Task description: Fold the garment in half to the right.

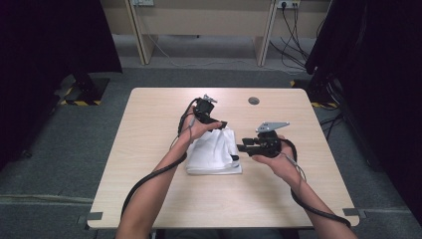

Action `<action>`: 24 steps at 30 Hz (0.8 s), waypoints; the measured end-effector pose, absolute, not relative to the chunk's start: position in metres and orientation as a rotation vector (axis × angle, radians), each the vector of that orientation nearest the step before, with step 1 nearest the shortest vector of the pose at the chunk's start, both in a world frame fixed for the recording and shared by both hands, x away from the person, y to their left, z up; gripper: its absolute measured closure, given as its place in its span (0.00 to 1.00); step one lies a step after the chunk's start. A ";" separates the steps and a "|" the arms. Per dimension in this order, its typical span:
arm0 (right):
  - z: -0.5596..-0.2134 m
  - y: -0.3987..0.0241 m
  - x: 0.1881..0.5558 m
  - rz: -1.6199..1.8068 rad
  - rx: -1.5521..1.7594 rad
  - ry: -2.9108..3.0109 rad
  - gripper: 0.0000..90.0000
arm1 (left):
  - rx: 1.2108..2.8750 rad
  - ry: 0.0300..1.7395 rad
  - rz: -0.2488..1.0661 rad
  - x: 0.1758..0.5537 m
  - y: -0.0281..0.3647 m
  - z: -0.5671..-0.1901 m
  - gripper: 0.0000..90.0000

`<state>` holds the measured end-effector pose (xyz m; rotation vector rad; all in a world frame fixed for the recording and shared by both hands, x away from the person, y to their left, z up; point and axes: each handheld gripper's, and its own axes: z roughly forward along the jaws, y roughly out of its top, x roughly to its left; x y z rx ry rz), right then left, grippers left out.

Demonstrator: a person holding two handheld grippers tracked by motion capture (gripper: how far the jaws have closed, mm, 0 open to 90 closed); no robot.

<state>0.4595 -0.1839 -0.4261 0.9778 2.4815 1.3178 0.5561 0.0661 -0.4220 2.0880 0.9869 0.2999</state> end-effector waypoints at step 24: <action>-0.451 -0.140 0.528 1.128 1.093 2.468 0.80 | 2.083 0.986 0.368 0.517 0.111 -0.423 0.15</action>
